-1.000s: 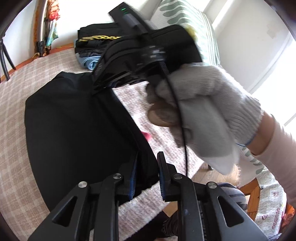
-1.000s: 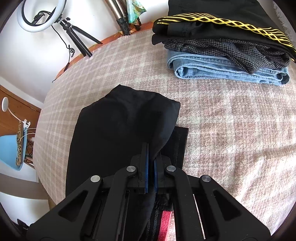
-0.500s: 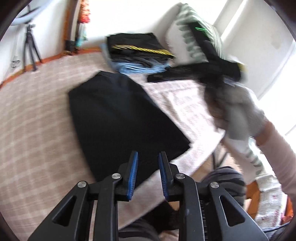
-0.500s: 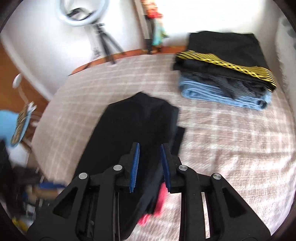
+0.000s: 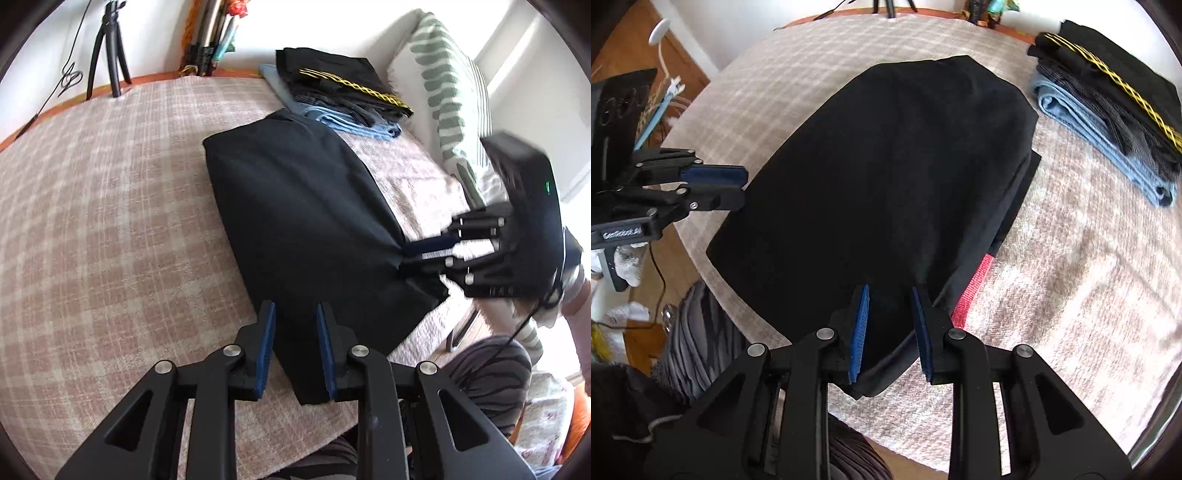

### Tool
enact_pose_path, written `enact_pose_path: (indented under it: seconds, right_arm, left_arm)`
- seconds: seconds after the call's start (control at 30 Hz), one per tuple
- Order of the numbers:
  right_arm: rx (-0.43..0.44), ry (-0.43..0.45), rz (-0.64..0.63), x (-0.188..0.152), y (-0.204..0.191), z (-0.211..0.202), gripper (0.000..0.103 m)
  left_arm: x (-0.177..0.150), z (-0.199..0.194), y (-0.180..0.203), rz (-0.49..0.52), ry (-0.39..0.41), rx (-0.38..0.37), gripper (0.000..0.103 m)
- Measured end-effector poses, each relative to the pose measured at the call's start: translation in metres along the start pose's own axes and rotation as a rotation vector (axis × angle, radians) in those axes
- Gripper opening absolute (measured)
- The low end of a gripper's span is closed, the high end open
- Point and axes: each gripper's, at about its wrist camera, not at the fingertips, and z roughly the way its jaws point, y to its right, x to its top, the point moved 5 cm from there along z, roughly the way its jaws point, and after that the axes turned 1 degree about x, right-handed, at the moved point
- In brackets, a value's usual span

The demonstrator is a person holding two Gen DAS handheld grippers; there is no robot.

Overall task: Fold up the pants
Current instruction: 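Open both tools and release the folded trousers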

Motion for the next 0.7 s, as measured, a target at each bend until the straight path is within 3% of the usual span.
enact_pose_path:
  seconds: [0.13, 0.2, 0.23, 0.27, 0.43, 0.57, 0.7]
  right_arm:
    - [0.022, 0.017, 0.035, -0.003, 0.006, -0.007, 0.028]
    - [0.058, 0.041, 0.091, -0.005, 0.014, -0.014, 0.043]
    - [0.073, 0.069, 0.135, -0.004, 0.021, -0.019, 0.058]
    - [0.073, 0.092, 0.159, -0.003, 0.026, -0.022, 0.066]
    - [0.119, 0.155, 0.286, 0.000, 0.060, -0.030, 0.069]
    - [0.179, 0.177, 0.385, 0.005, 0.085, -0.024, 0.076]
    - [0.228, 0.175, 0.448, 0.006, 0.097, -0.012, 0.076]
  left_arm:
    - [0.012, 0.006, -0.013, -0.072, -0.009, -0.023, 0.020]
    - [0.020, 0.010, -0.018, -0.099, -0.019, -0.036, 0.020]
    - [0.023, 0.012, -0.020, -0.105, -0.026, -0.040, 0.020]
    - [0.025, 0.014, -0.021, -0.113, -0.036, -0.048, 0.020]
    - [0.032, 0.024, -0.026, -0.136, -0.097, -0.081, 0.020]
    - [0.034, 0.030, -0.033, -0.159, -0.128, -0.119, 0.047]
    - [0.040, 0.036, -0.041, -0.174, -0.129, -0.117, 0.047]
